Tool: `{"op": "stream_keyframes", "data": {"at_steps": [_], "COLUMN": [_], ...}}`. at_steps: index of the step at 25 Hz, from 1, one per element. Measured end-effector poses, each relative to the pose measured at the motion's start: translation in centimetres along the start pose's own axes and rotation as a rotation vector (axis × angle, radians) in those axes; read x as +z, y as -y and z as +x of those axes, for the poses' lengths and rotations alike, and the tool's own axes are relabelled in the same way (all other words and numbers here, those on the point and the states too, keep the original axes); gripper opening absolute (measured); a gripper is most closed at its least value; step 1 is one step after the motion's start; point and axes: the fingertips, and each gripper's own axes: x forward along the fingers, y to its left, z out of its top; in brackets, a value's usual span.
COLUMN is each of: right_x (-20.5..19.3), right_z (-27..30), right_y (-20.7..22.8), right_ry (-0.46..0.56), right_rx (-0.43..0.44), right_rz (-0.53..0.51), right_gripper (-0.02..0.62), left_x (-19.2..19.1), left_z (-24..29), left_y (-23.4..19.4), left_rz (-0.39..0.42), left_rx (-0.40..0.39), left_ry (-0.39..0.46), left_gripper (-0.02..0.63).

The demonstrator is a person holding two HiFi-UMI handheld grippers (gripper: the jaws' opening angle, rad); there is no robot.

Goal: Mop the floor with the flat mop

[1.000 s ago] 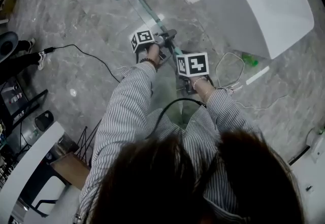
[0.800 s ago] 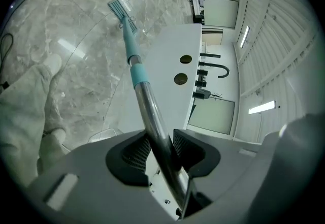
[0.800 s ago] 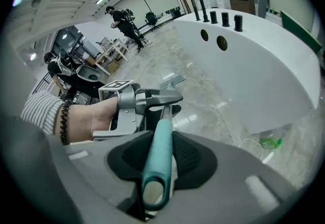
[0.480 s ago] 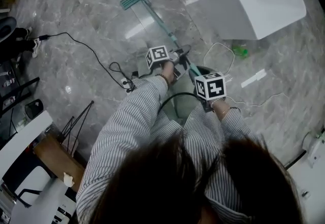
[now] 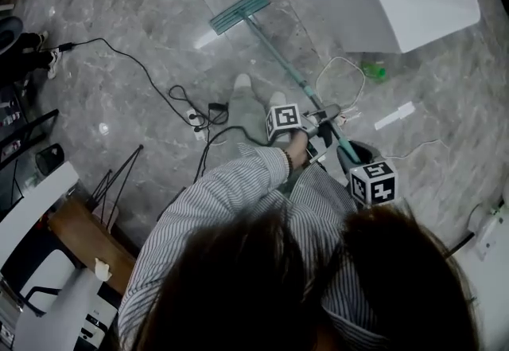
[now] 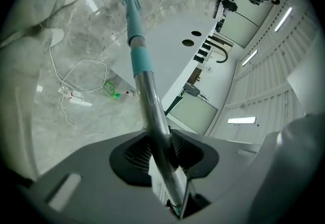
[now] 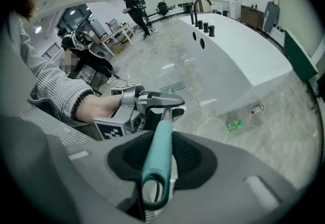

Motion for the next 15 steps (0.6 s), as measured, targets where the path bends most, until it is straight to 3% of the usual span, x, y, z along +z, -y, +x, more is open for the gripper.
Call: {"op": "stream_keyframes", "data": {"at_steps": [6, 15], "right_x": [-0.4, 0.5], "right_z": [-3.2, -3.8], "right_y": [1.3, 1.4], "right_ry": [0.001, 0.007], "right_rx": [-0.002, -0.016], "right_rz": [0.018, 0.002], "right_gripper": [0.113, 0.113], "left_x": [-3.1, -2.9], "left_z": [1.6, 1.8], "left_y": [1.1, 2.1], "left_rz": [-0.049, -0.04], "left_rx": [-0.035, -0.081], "left_ry": [-0.024, -0.008], "left_gripper": [0.112, 0.114]}}
